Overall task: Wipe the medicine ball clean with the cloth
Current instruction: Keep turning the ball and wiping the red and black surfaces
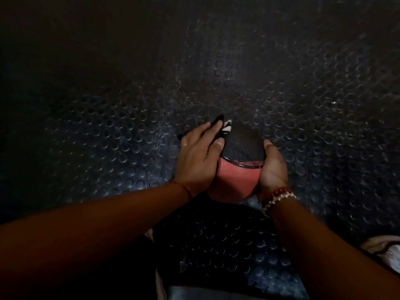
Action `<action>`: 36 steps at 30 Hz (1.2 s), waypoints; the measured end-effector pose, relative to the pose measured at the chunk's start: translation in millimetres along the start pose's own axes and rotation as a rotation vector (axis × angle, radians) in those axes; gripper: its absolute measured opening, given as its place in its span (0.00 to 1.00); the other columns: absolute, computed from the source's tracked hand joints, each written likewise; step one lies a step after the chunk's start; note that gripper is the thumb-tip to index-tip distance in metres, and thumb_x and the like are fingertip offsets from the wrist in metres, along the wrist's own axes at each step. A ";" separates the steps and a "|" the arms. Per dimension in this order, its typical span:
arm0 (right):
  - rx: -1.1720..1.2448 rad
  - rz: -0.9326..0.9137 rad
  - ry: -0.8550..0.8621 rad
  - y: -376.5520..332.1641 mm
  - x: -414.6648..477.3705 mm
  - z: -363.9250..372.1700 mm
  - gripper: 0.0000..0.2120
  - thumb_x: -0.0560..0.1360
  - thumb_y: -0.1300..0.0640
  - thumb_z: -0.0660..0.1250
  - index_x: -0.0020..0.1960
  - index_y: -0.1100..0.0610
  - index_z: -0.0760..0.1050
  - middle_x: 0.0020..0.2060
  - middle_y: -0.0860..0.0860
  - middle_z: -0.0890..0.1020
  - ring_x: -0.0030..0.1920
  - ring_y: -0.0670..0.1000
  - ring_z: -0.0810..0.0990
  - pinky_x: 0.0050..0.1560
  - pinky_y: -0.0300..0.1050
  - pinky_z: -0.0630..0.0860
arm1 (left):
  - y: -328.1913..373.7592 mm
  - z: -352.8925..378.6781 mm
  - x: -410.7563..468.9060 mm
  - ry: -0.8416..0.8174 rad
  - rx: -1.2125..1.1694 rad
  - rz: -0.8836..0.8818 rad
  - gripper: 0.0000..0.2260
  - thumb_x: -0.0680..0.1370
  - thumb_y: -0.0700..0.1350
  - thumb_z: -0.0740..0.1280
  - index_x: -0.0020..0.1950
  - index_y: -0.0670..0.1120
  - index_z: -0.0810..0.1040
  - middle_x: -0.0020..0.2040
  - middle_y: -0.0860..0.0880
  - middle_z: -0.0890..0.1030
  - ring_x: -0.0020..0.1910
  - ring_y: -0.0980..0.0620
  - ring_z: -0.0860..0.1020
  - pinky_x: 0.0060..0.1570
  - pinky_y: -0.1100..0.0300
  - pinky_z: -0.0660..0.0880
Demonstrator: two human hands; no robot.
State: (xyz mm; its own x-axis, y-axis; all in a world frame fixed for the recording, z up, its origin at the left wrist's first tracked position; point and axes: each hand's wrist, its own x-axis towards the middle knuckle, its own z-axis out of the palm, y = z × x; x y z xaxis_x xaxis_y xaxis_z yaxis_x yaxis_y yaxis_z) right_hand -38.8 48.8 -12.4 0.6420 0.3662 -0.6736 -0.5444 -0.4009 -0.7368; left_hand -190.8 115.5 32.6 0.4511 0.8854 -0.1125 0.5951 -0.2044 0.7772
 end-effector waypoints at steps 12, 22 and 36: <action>0.060 0.017 0.023 7.9 4.7 -5.1 0.27 0.58 0.34 0.69 0.48 0.50 0.84 0.48 0.50 0.86 0.52 0.53 0.84 0.61 0.54 0.77 | -28.7 19.1 8.7 0.055 -0.953 -0.859 0.18 0.82 0.58 0.57 0.56 0.50 0.83 0.51 0.50 0.85 0.54 0.50 0.81 0.60 0.53 0.76; 0.074 0.049 0.024 8.4 4.6 -6.3 0.28 0.58 0.33 0.68 0.52 0.48 0.83 0.48 0.47 0.86 0.52 0.51 0.84 0.61 0.52 0.77 | -30.1 11.4 10.1 0.038 -0.286 -0.012 0.22 0.79 0.56 0.55 0.70 0.52 0.74 0.68 0.50 0.75 0.69 0.53 0.70 0.72 0.54 0.63; 0.081 0.157 -0.064 -14.3 -14.1 9.8 0.18 0.74 0.44 0.60 0.48 0.55 0.82 0.47 0.54 0.85 0.50 0.56 0.83 0.53 0.52 0.79 | -9.9 -14.3 55.8 -0.016 -0.142 -0.213 0.16 0.82 0.52 0.57 0.66 0.53 0.78 0.61 0.47 0.77 0.63 0.50 0.74 0.63 0.59 0.65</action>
State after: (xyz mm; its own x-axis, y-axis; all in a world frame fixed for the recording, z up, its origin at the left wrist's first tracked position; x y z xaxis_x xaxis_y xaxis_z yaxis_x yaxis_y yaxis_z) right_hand -45.4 57.6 7.1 0.5118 0.3583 -0.7808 -0.6785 -0.3889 -0.6232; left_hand -181.1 172.9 27.6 0.3371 0.8950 -0.2920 0.5790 0.0475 0.8139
